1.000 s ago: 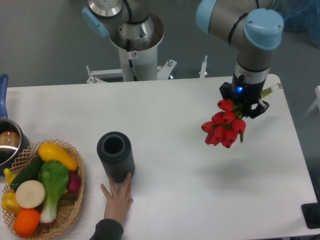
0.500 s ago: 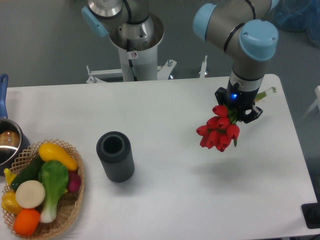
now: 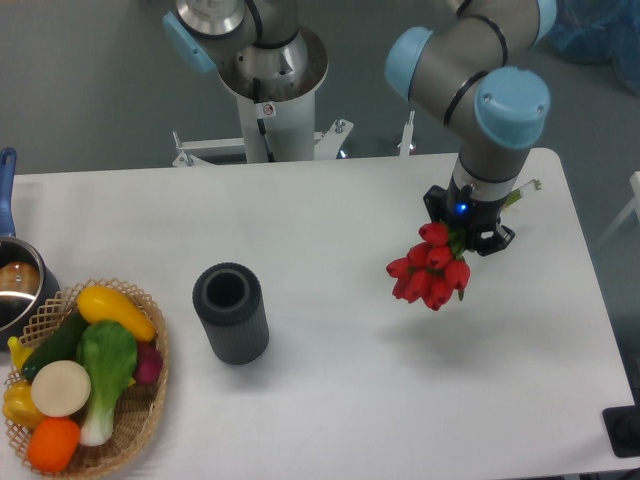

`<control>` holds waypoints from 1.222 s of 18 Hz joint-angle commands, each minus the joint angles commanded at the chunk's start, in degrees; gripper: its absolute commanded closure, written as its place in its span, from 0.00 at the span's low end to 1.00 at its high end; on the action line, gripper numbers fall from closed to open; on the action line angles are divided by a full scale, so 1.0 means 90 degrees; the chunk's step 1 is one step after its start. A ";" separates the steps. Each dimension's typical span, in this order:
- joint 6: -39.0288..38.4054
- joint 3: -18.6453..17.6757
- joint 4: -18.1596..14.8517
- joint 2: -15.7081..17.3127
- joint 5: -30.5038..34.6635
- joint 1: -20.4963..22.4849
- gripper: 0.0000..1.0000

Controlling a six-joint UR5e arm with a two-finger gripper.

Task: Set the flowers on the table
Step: 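Lower the red tulips onto the table and open the gripper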

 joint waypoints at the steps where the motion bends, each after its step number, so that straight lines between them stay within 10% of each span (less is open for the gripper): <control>1: -0.0020 0.0010 0.0010 -0.0078 -0.0029 -0.0029 0.81; 11: -0.0166 0.0039 -0.0039 -0.0431 0.0000 -0.0157 0.57; 19: -0.0127 0.0029 0.0039 -0.0577 -0.0020 -0.0147 0.01; 22: -0.0078 0.0049 0.0078 -0.0499 -0.0029 -0.0118 0.00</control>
